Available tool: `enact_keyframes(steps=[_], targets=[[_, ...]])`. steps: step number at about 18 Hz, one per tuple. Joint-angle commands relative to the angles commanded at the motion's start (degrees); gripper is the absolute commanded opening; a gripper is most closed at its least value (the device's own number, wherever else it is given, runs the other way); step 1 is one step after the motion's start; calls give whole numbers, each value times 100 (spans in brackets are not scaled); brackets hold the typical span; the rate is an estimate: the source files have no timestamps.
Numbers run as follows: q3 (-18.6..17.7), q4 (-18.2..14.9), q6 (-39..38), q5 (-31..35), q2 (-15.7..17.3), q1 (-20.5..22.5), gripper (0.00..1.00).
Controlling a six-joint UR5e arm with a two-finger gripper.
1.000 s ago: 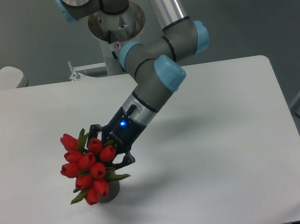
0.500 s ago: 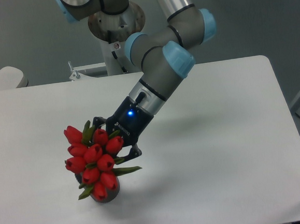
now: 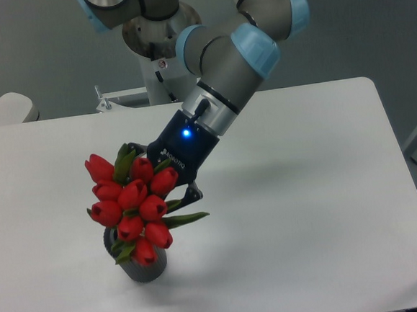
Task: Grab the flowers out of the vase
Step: 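Lift the tulip bouquet up and out of the grey vase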
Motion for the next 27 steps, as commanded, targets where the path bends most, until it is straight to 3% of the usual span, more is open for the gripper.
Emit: enact_keyframes(steps=[9, 16, 19, 27], targets=[[26, 0, -220, -167, 422, 308, 33], [219, 0, -220, -185, 387, 650, 33], [465, 9, -229, -158, 116, 817, 33], [1475, 0, -115, -62, -1062, 1099, 33]])
